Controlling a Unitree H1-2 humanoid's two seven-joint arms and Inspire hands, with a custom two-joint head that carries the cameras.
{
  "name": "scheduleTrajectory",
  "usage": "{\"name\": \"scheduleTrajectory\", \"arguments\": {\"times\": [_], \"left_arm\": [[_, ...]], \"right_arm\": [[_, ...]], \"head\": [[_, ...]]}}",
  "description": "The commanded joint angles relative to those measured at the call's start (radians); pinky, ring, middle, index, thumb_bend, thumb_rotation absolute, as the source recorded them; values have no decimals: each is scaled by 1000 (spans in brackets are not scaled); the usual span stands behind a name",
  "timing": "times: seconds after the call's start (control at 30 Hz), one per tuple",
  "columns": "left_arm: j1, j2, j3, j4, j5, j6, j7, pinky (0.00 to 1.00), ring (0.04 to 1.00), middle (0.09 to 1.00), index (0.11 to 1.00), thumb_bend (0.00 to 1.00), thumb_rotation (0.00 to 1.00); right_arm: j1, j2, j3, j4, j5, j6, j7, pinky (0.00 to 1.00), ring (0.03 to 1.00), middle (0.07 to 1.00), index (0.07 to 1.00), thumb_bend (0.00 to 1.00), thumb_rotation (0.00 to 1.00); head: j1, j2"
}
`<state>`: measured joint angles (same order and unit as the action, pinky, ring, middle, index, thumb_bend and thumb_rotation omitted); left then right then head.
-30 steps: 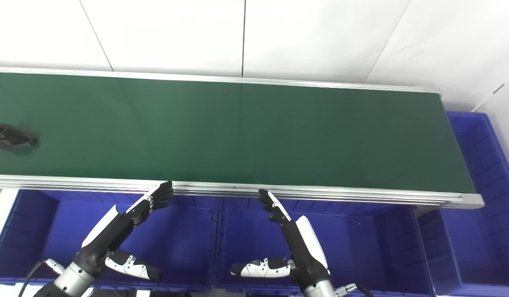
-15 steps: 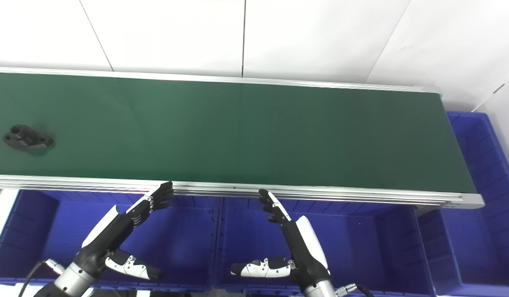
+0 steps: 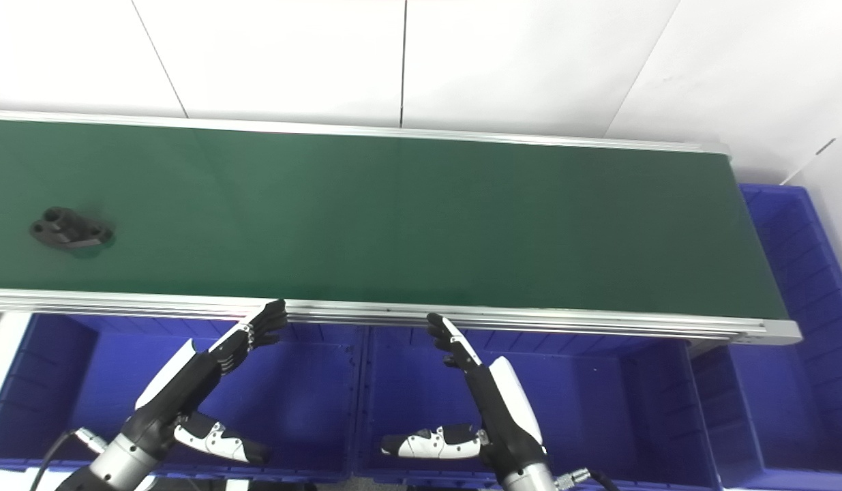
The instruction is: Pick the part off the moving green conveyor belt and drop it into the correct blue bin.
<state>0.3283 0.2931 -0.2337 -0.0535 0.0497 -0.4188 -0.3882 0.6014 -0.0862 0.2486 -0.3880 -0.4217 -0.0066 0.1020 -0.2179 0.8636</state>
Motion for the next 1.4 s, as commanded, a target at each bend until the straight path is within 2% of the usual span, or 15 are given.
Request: {"name": "scheduleTrajectory", "arguments": {"times": [0.0,0.17,0.33,0.43,0.5,0.53,0.7,0.83,1.03,1.37], "left_arm": [[-5,12,6,-33,-8,-20,10,892,940,967,967,889,355],[-4,10,5,-35,-2,-21,12,873,933,967,964,888,351],[-7,5,5,-20,5,-39,17,886,930,960,964,899,371],[-4,-1,-3,-14,15,-42,22,877,928,959,962,896,375],[-1,-7,-15,-9,15,-37,22,875,931,961,963,889,363],[1,-13,-22,-5,21,-35,25,874,933,963,963,897,371],[7,-49,-46,31,77,-43,55,874,927,955,952,909,357],[7,-65,-55,44,129,-47,84,845,907,939,944,921,369],[5,-70,-66,52,143,-47,101,854,915,941,946,919,345],[-2,-58,-82,65,172,-50,141,841,902,936,951,938,402]], "right_arm": [[5,7,3,-26,7,3,-11,835,891,909,946,902,234],[5,2,3,-27,8,-4,-10,848,896,911,952,895,248],[6,1,0,-23,15,-6,-11,833,889,907,947,896,218],[10,-7,-6,-16,31,-14,-9,843,894,911,948,897,215],[13,-26,-15,6,57,-51,-11,859,901,916,958,885,213],[13,-38,-21,22,69,-72,-14,871,909,920,964,878,217],[12,-76,-42,79,115,-139,-25,898,928,931,972,869,196],[12,-84,-45,83,99,-119,-30,918,942,941,980,867,190],[12,-83,-43,87,118,-113,-28,962,966,959,989,860,135],[6,-80,-40,100,103,-123,-36,928,951,944,974,875,136]], "head": [[2,1],[6,2],[30,-5],[127,-38],[201,-68],[274,-101],[411,-185],[434,-205],[414,-213],[371,-222]]}}
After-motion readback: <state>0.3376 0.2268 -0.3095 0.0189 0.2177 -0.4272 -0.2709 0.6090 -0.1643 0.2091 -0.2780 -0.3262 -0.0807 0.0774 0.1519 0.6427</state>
